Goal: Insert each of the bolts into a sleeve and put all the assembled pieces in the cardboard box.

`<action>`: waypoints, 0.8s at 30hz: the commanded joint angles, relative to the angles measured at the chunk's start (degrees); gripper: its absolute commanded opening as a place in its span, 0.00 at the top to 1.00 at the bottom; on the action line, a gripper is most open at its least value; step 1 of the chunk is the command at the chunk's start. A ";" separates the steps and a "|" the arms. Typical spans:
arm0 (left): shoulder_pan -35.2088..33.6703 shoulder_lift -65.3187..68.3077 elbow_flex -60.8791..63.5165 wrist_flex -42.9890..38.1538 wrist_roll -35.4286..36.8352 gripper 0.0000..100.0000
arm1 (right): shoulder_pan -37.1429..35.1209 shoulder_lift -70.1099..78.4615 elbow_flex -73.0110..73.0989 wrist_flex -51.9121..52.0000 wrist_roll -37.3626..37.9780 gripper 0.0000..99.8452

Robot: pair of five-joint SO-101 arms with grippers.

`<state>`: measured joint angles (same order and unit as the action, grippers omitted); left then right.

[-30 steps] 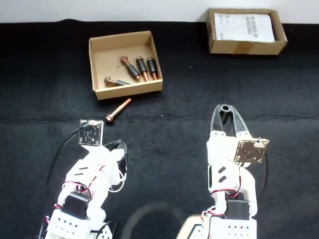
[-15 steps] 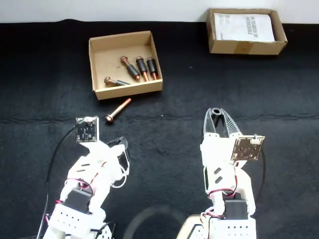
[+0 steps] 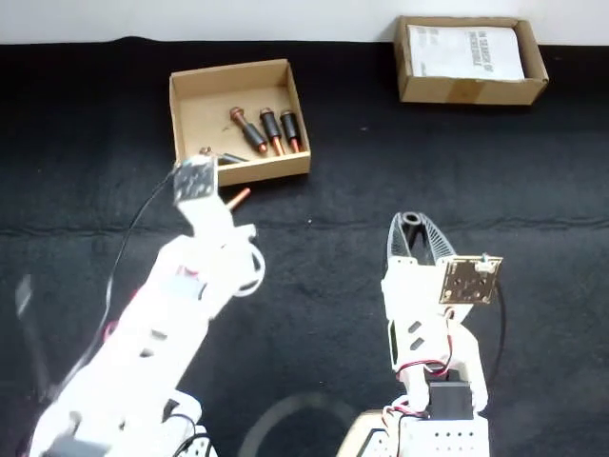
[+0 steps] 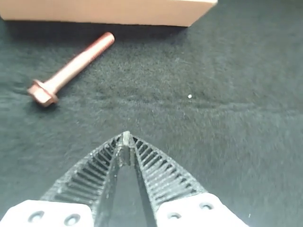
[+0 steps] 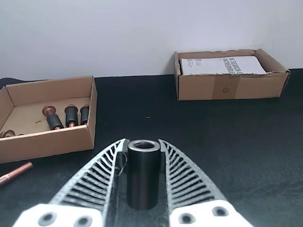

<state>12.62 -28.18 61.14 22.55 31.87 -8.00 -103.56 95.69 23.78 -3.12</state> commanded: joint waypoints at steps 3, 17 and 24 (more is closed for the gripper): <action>-0.57 18.24 -14.37 -0.79 7.91 0.99 | 1.36 -1.01 7.52 0.22 -0.18 0.99; -10.51 41.89 -32.40 3.34 23.74 0.99 | 2.59 -0.66 7.52 0.22 -0.09 0.99; -14.81 48.48 -42.33 10.90 26.64 0.99 | 2.59 -0.66 7.52 0.22 -0.09 0.99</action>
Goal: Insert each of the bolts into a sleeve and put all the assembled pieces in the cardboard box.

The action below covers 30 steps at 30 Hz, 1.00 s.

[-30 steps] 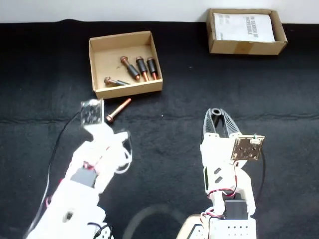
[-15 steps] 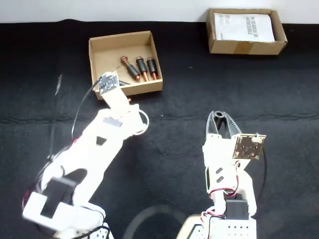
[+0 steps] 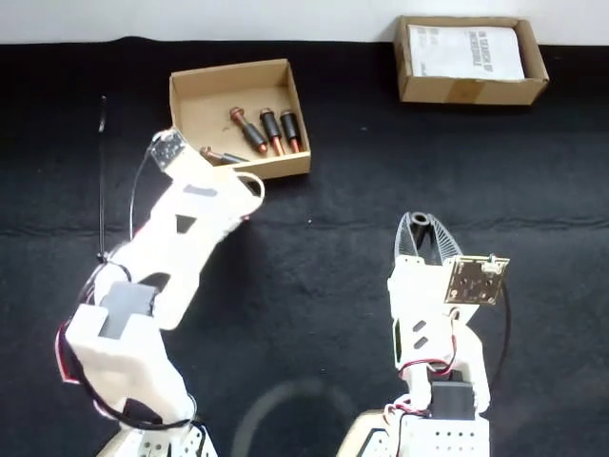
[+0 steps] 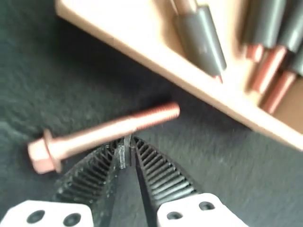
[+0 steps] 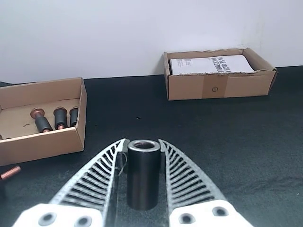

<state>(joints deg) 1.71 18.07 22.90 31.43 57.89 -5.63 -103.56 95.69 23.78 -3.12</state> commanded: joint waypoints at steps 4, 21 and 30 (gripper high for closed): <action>-7.87 6.11 -9.54 2.46 1.32 0.99 | 0.22 -0.57 7.52 0.22 -0.09 0.99; -8.13 5.67 -23.34 18.11 2.55 0.98 | 0.22 -0.57 7.52 3.03 -0.09 0.99; -6.29 1.27 -22.81 20.75 3.69 0.72 | 0.22 -0.57 7.52 3.03 -0.09 0.99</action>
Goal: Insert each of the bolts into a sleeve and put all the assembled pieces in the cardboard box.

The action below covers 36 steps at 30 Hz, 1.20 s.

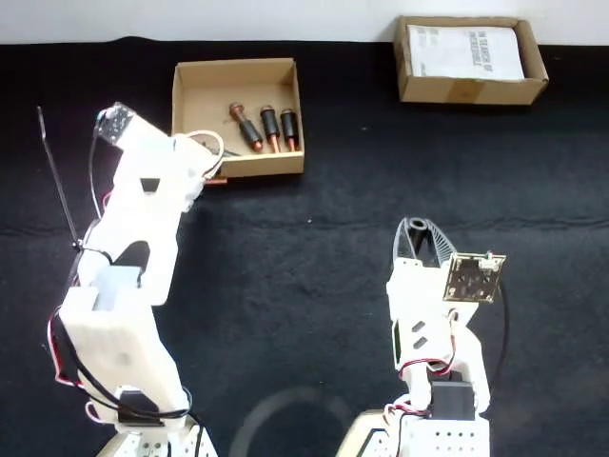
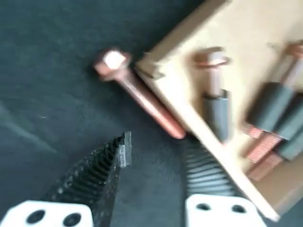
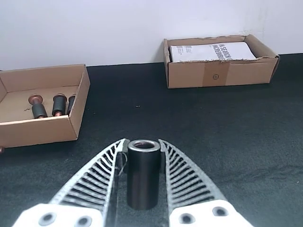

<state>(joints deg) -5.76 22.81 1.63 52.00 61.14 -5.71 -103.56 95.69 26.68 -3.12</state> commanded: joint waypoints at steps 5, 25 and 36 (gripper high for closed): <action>1.19 -3.38 -1.54 -0.09 0.53 0.77 | 0.31 -0.57 7.52 0.13 -0.09 0.99; -0.48 6.29 -4.53 -5.45 2.11 0.81 | 0.31 -0.84 7.52 0.22 -0.09 0.99; -9.45 5.85 -7.25 0.09 1.93 0.81 | 0.31 -1.10 7.52 2.59 -0.09 0.99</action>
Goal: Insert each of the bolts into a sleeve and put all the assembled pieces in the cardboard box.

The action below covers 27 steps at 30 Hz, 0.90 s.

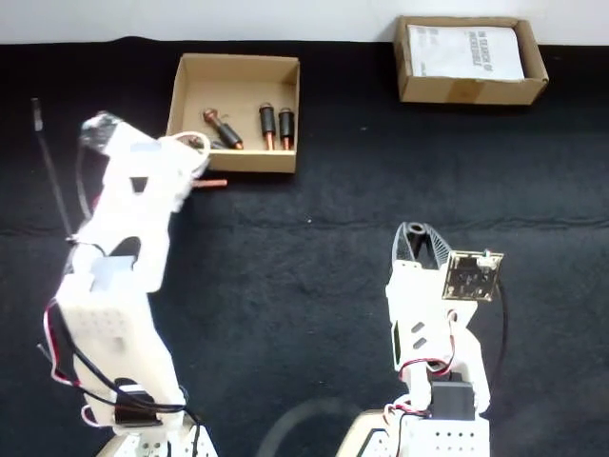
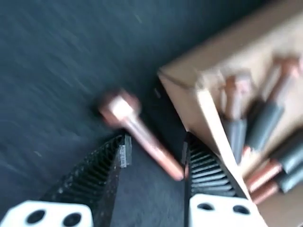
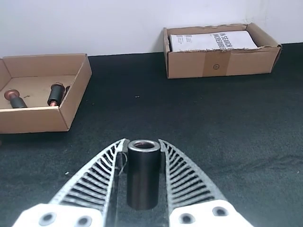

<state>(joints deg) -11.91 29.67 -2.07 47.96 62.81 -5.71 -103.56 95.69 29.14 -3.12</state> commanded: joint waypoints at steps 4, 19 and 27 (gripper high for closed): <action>-4.62 -0.57 -3.12 13.36 0.18 0.81 | 0.31 -1.10 7.52 0.13 -0.09 0.99; -0.75 -1.10 -3.03 17.05 0.09 0.81 | -1.19 -1.10 7.34 0.04 -0.09 0.99; 9.45 -1.10 -18.24 44.13 -17.49 0.81 | -1.01 -1.10 7.34 0.04 -0.09 0.99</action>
<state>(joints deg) -7.96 29.58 -13.41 79.96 50.77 -6.59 -103.56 95.78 29.23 -3.12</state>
